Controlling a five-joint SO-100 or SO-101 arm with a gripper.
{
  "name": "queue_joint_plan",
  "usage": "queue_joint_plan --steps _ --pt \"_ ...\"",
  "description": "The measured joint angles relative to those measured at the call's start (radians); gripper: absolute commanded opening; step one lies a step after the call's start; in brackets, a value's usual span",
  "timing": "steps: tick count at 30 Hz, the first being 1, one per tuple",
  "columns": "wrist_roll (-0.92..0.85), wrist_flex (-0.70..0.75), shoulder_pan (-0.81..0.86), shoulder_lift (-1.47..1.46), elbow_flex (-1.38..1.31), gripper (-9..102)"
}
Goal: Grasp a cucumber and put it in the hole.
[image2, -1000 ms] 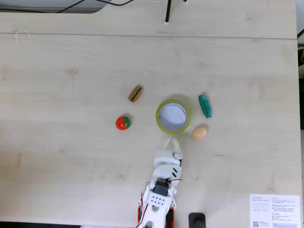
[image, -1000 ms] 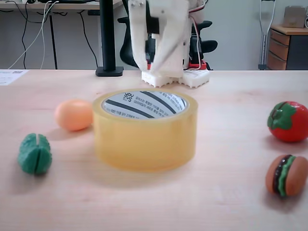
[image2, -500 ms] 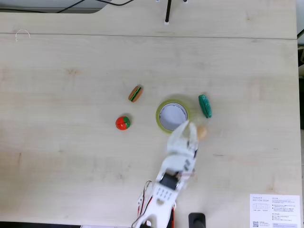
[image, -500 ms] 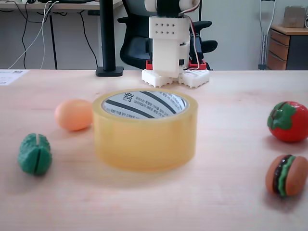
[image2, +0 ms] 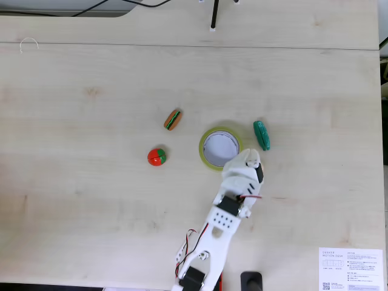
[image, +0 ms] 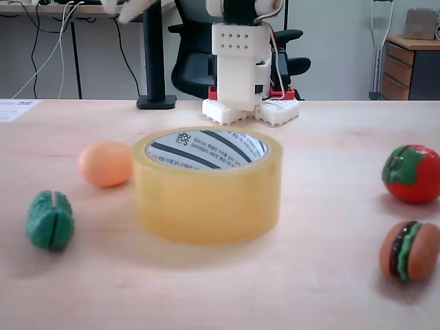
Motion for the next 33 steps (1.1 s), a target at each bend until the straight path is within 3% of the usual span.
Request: queue_joint_plan --steps 6,16,23,33 --pt "-0.003 -0.008 0.000 -0.129 0.000 10" --pt "0.005 -0.153 0.005 -0.350 0.000 32" --pt "0.037 -0.275 0.009 -0.477 -0.018 32" --pt "0.087 -0.287 0.044 -0.687 -0.204 29"
